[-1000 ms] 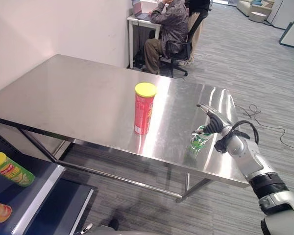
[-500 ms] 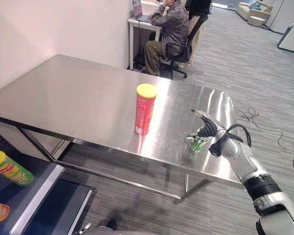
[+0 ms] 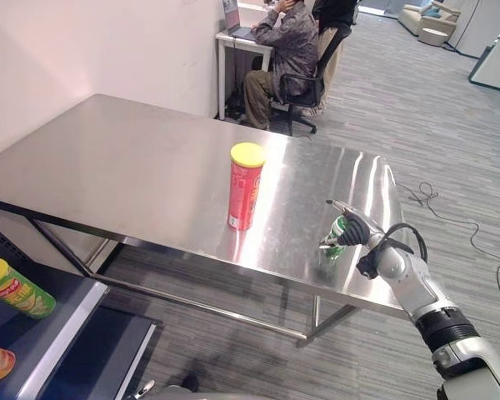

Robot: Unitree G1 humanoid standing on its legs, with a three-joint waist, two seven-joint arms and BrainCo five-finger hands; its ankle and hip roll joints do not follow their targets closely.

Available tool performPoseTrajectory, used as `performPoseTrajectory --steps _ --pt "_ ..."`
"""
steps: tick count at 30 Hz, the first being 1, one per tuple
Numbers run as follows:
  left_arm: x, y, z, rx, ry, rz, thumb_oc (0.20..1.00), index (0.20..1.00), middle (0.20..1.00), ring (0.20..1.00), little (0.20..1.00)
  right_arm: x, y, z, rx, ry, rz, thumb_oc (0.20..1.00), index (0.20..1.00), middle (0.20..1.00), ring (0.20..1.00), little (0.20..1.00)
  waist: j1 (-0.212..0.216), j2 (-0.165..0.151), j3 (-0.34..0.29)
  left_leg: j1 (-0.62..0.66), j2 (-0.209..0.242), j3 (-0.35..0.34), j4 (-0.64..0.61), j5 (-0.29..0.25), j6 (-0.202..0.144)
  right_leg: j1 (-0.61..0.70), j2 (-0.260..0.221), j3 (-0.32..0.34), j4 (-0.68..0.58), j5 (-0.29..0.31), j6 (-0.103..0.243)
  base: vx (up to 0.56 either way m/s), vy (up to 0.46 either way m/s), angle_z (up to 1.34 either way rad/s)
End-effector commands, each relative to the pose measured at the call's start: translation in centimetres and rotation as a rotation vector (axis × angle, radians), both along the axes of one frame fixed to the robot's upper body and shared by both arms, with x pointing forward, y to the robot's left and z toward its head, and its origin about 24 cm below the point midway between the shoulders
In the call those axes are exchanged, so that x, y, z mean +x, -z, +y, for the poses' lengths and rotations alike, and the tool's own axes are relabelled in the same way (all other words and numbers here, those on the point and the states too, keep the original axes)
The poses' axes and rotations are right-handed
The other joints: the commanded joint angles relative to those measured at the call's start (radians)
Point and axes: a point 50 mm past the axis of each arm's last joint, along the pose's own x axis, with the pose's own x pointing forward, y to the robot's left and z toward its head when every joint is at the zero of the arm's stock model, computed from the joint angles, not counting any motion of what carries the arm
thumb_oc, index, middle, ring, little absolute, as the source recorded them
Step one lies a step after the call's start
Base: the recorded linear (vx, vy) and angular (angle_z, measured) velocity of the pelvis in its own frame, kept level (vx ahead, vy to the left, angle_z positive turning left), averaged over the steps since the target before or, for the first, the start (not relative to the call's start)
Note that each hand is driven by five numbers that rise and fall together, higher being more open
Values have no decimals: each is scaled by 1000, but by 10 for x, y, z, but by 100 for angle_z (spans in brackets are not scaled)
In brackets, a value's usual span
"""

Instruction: Put the goods on the table back onto the shelves and tidy them up.

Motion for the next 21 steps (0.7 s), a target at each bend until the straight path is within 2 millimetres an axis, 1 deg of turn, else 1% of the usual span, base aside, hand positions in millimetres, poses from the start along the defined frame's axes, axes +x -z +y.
performPoseTrajectory --steps 1,4,7,9,10,11,13,14,15,18,21 --pt "5 3 -10 -29 -13 -2 1000 1000 1000 1000 1000 3 -11 -1 28 -4 -48 1000 1000 1000 1000 1000 38 24 -40 56 -27 -29 0 -94 56 -28 4 -11 7 -14 17 0 0 0" --pt "3 3 -9 -26 -13 5 1000 1000 1000 1000 1000 4 -5 1 38 3 -31 1000 1000 1000 1000 1000 40 24 -39 54 -27 -29 0 -93 55 -28 3 -10 7 -13 17 0 0 0" --pt "3 3 -9 -23 -9 5 1000 1000 1000 1000 1000 4 -3 2 38 8 -29 1000 1000 1000 1000 1000 42 25 -38 54 -27 -30 0 -93 55 -28 3 -11 7 -14 17 0 0 0" --pt "3 3 -8 -18 -6 8 1000 1000 1000 1000 1000 4 -1 3 35 16 -40 890 890 890 890 890 46 24 -38 55 -28 -30 0 -94 56 -27 4 -11 7 -14 16 0 0 0" --pt "2 3 -8 -17 -3 9 1000 1000 1000 1000 1000 4 -1 2 35 23 -44 862 862 862 862 862 47 23 -38 55 -28 -31 0 -94 56 -26 4 -11 7 -15 16 0 0 0" --pt "3 3 -8 -16 -1 10 1000 1000 1000 1000 1000 4 0 2 33 26 -46 683 683 683 683 683 47 23 -38 56 -28 -31 0 -95 56 -26 4 -12 7 -14 16 0 0 0" --pt "3 3 -9 -11 11 12 1000 1000 1000 1000 1000 5 1 3 26 38 -59 398 398 398 398 398 49 22 -38 55 -27 -33 0 -95 56 -26 4 -12 7 -15 15 0 0 0" --pt "3 3 -9 -7 20 14 1000 1000 1000 1000 1000 5 3 3 8 49 -66 235 235 235 235 235 50 23 -39 56 -27 -33 0 -95 57 -25 5 -12 7 -16 15 0 0 0" --pt "3 3 -9 -6 20 14 1000 1000 1000 1000 1000 5 3 3 8 49 -66 200 200 200 200 200 50 23 -39 56 -27 -33 0 -95 57 -25 5 -12 7 -16 15 0 0 0" --pt "5 3 -10 2 35 12 1000 1000 1000 1000 1000 2 6 2 -34 60 -89 200 200 200 200 200 50 25 -39 58 -28 -35 0 -98 59 -24 5 -11 7 -18 14 0 0 0" --pt "5 3 -10 6 43 13 1000 1000 1000 1000 1000 1 7 2 -35 68 -91 200 200 200 200 200 50 25 -39 57 -28 -35 0 -99 59 -23 5 -11 7 -18 14 0 0 0"
